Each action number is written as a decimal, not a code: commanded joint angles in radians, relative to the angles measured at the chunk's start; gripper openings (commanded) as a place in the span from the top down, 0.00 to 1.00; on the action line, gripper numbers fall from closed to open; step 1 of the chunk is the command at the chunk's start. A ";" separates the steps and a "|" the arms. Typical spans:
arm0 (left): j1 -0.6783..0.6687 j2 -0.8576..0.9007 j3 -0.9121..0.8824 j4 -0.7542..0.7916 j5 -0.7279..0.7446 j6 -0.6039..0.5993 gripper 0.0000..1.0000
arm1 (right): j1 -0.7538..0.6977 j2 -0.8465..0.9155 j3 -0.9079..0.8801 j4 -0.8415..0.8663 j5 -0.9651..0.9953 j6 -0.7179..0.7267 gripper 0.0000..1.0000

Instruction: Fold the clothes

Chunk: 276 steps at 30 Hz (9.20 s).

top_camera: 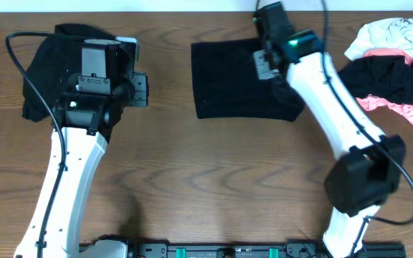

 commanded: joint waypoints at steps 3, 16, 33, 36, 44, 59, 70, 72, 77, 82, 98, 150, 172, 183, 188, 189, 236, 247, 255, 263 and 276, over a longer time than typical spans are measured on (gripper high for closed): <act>-0.002 -0.013 0.002 -0.004 -0.001 -0.002 0.94 | 0.058 0.058 0.031 0.044 -0.023 0.070 0.99; -0.002 0.100 -0.009 0.007 0.103 -0.002 0.94 | 0.074 0.058 0.034 0.092 -0.177 0.081 0.99; -0.032 0.465 -0.072 0.348 0.492 -0.002 0.94 | 0.076 0.058 0.034 0.082 -0.187 0.126 0.99; -0.061 0.501 -0.072 0.396 0.493 -0.001 0.94 | 0.076 0.058 0.034 0.082 -0.186 0.126 0.99; -0.105 0.607 -0.072 0.463 0.444 -0.040 0.94 | 0.076 0.057 0.034 0.084 -0.208 0.126 0.99; -0.115 0.703 -0.072 0.500 0.440 -0.080 0.94 | 0.096 0.030 0.098 0.113 -0.309 0.126 0.99; -0.114 0.703 -0.072 0.500 0.440 -0.095 0.94 | 0.170 0.030 0.173 0.105 -0.310 0.125 0.99; -0.114 0.704 -0.072 0.500 0.440 -0.095 0.94 | 0.175 0.031 0.172 0.100 -0.310 0.125 0.99; -0.114 0.701 -0.071 0.500 0.441 -0.096 0.94 | 0.180 0.031 0.172 0.097 -0.310 0.125 0.99; -0.095 0.631 -0.068 0.499 0.441 -0.117 0.94 | 0.180 0.031 0.172 0.090 -0.310 0.125 0.99; 0.062 -0.051 -0.068 0.241 0.433 -0.117 0.94 | 0.187 0.098 0.171 0.120 -0.348 0.114 0.77; 0.079 -0.015 -0.076 0.064 0.324 -0.109 0.93 | 0.147 0.306 0.164 0.259 -0.629 0.177 0.99; 0.153 0.558 -0.077 0.561 0.804 -0.241 0.02 | -0.124 0.104 0.162 -0.009 -0.457 0.168 0.99; 0.245 0.602 -0.077 0.548 0.804 -0.242 0.02 | -0.153 0.153 0.161 -0.011 -0.449 0.170 0.99; 0.212 0.637 -0.077 0.556 0.804 -0.243 0.02 | -0.153 0.215 0.161 0.004 -0.396 0.188 0.99; 0.204 0.646 -0.077 0.555 0.805 -0.243 0.02 | -0.154 0.236 0.161 0.008 -0.385 0.203 0.99; 0.151 0.748 -0.080 0.682 0.851 -0.290 0.02 | -0.119 0.447 0.161 0.083 -0.414 0.290 0.99; 0.128 0.782 -0.080 0.698 0.859 -0.298 0.02 | -0.117 0.447 0.161 0.083 -0.457 0.290 0.99; 0.103 0.822 -0.080 0.763 0.912 -0.343 0.02 | -0.058 0.447 0.161 0.098 -0.466 0.278 0.99; 0.097 0.822 -0.080 0.764 0.912 -0.346 0.12 | -0.021 0.447 0.161 0.120 -0.467 0.278 0.99; 0.116 0.815 -0.079 0.852 0.999 -0.438 0.94 | -0.040 0.428 0.187 0.026 -0.492 0.255 0.99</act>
